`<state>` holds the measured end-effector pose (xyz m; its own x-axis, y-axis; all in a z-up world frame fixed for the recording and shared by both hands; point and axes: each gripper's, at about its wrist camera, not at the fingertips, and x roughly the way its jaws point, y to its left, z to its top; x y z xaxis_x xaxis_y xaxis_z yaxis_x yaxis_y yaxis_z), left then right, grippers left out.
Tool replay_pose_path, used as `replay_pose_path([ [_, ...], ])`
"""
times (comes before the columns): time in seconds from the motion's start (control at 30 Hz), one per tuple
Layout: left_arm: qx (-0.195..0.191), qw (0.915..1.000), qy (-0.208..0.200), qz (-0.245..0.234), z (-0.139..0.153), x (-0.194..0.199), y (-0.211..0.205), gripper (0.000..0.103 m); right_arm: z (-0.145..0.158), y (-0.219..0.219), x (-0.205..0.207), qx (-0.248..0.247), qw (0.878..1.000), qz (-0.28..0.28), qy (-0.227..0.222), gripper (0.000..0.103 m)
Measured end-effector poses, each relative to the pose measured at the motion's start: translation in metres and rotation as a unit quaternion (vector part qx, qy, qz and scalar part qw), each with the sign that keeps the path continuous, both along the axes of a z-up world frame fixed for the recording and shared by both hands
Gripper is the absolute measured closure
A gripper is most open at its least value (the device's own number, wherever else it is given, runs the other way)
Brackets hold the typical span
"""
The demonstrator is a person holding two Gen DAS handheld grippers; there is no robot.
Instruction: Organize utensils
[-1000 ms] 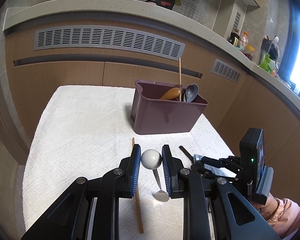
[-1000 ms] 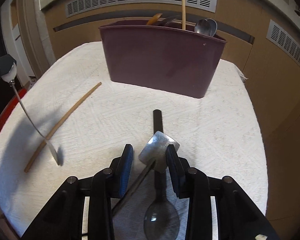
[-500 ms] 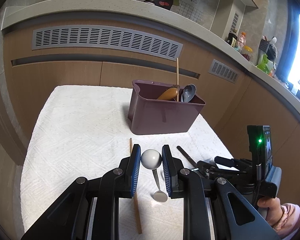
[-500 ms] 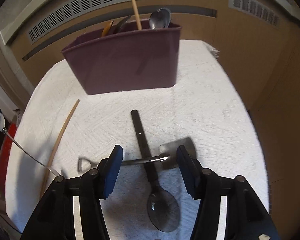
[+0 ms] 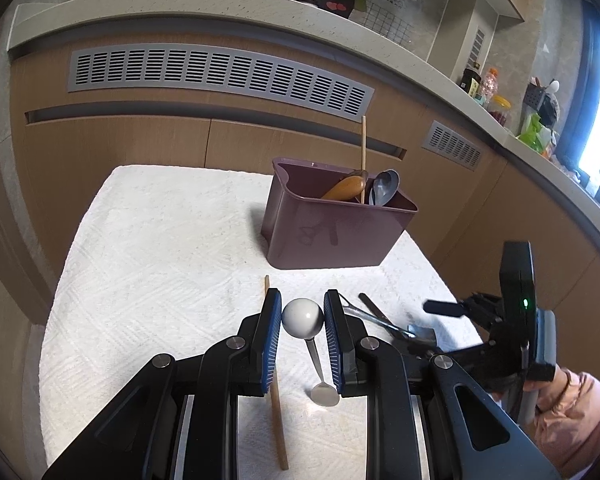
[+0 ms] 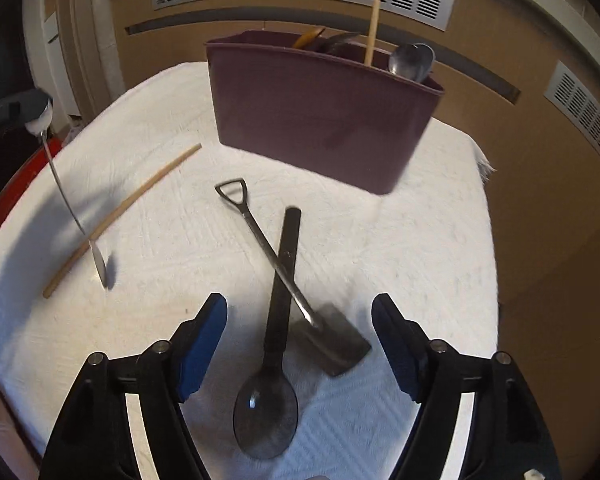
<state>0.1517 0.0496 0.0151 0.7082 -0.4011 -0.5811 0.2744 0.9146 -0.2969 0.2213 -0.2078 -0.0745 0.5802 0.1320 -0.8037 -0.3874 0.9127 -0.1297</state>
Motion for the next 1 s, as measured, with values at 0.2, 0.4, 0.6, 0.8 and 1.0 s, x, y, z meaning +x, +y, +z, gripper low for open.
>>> replay_pose_path([
  [0.2,0.014,0.9999,0.002,0.000,0.001,0.001,-0.003,0.080,0.002,0.035,0.042,0.014,0.995,0.096,0.009,0.065],
  [0.4,0.020,0.9998,0.006,0.008,-0.001,0.003,-0.002,0.080,-0.013,0.060,0.066,-0.011,0.987,0.156,0.037,0.065],
  [0.6,0.026,0.9996,0.006,0.007,-0.001,0.004,-0.004,0.080,-0.009,0.059,0.061,0.001,0.988,0.151,0.027,0.083],
  [0.8,0.037,0.9993,-0.003,-0.003,0.005,0.000,-0.015,0.080,0.025,0.030,0.032,0.058,0.991,0.118,-0.014,0.083],
  [1.0,0.044,0.9988,-0.014,-0.013,0.015,-0.005,-0.029,0.080,0.057,-0.003,0.010,0.127,0.987,0.078,-0.060,0.083],
])
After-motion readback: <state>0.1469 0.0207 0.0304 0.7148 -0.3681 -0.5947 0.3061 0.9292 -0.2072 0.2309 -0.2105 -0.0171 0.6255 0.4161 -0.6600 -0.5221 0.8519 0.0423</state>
